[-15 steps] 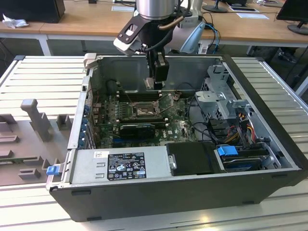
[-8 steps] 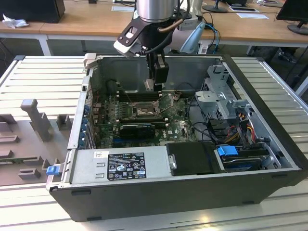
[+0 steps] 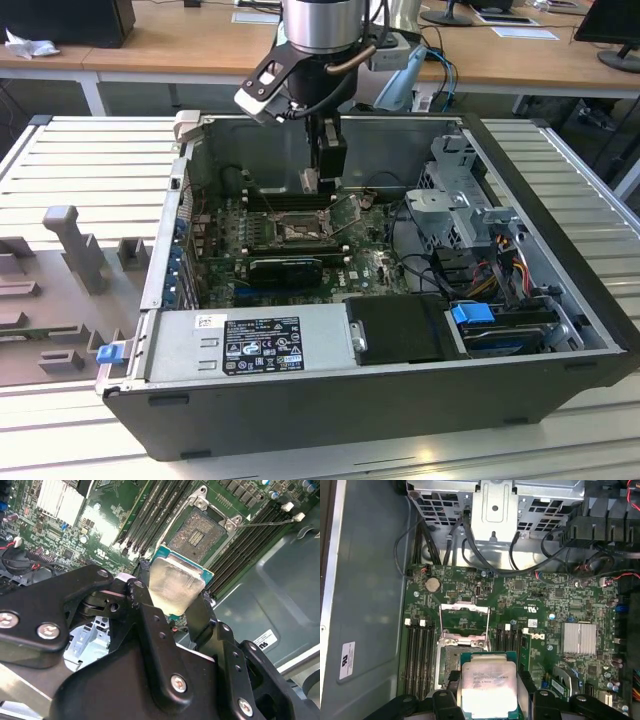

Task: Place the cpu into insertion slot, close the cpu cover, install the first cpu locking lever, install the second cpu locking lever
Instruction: 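Place the cpu into insertion slot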

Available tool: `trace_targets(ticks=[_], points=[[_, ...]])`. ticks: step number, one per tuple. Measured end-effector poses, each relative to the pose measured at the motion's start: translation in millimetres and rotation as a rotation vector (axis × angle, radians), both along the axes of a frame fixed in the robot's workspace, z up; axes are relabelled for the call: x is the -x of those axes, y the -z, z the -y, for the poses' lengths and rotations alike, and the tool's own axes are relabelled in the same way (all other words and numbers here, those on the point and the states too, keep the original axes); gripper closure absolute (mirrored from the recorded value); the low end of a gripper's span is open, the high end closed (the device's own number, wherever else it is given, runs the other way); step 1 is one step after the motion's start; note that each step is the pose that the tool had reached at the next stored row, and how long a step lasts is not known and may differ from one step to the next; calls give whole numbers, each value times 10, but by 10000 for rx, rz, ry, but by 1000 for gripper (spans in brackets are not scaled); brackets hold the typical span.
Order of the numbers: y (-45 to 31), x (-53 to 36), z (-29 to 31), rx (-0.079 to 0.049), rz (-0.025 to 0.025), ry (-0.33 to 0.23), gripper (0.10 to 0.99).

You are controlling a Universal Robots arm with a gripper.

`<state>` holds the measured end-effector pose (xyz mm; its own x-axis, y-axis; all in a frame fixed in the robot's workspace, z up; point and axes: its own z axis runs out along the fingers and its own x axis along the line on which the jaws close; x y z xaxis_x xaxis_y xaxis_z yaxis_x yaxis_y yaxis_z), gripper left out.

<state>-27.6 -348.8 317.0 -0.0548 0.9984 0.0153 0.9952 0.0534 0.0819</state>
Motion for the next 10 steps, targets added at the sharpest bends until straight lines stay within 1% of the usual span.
trace_targets(ticks=[2, 4, 7, 10], points=[[31, 1, 0, 0, -12, 2, 553], [45, 0, 0, -1, -16, 1, 553], [65, 0, 0, -14, -37, 1, 553], [81, 0, 0, -16, -42, 0, 553]])
